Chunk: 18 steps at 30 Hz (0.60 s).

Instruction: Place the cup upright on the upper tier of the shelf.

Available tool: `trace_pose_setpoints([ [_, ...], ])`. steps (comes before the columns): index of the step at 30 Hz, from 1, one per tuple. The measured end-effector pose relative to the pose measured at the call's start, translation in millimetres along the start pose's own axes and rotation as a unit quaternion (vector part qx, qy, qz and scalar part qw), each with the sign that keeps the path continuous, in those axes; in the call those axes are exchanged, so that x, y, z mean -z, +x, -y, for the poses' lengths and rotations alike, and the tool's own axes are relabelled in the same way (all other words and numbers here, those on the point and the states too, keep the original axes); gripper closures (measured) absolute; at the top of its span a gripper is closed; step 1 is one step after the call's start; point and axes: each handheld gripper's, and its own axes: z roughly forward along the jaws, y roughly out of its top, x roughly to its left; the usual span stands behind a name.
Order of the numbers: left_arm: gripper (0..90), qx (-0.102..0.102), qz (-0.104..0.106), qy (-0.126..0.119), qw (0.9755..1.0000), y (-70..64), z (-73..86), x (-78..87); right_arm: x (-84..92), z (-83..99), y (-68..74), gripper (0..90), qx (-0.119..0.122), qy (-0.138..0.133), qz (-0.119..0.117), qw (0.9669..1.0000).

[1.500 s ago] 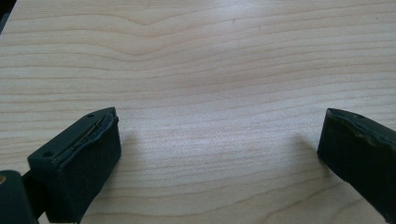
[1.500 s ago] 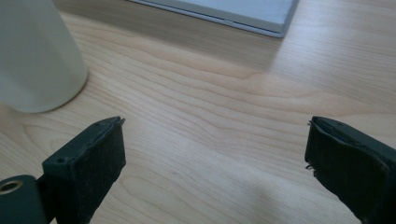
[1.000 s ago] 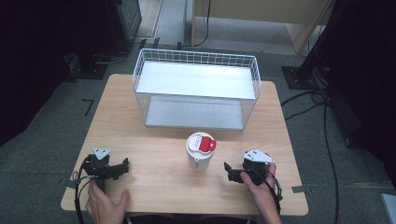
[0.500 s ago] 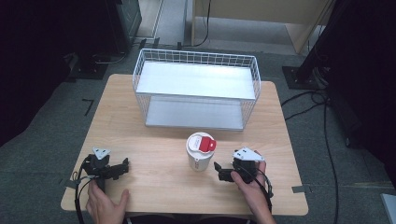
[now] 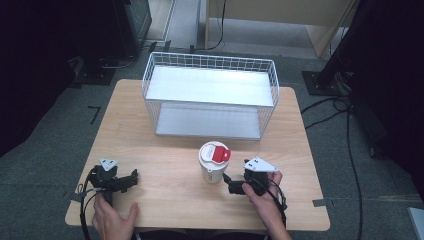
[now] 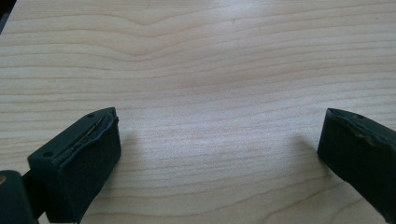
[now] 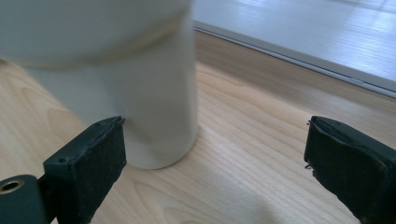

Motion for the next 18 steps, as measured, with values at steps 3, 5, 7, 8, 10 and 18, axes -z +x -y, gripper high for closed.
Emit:
trace_pose_setpoints([
  [3, 0.0, 0.001, 0.000, 0.000, 1.0000, -0.1, 0.0, -0.1, -1.1, 0.3, 2.7, 6.1, 0.004, -0.001, -0.004, 1.0000],
  [5, 0.0, 0.000, 0.000, 0.000, 1.0000, 0.0, 0.0, 0.0, -2.2, 0.0, 4.8, 5.9, 0.006, -0.001, -0.009, 0.9999],
  [7, 0.0, 0.000, 0.000, 0.000, 1.0000, 0.0, 0.0, 0.0, -3.5, -0.2, 6.5, 5.3, 0.010, -0.001, -0.013, 0.9999],
  [8, 0.0, 0.001, 0.000, 0.000, 1.0000, -0.1, 0.0, -0.1, -4.1, -0.4, 7.1, 4.8, 0.009, 0.000, -0.015, 0.9998],
  [10, 0.0, 0.000, 0.000, 0.000, 1.0000, 0.0, 0.0, 0.0, -5.2, -0.8, 7.5, 3.9, 0.009, -0.001, -0.020, 0.9997],
  [18, 0.0, 0.000, 0.000, 0.000, 1.0000, 0.0, 0.0, 0.0, -10.0, -4.1, 14.9, 3.0, 0.009, -0.011, -0.042, 0.9990],
])
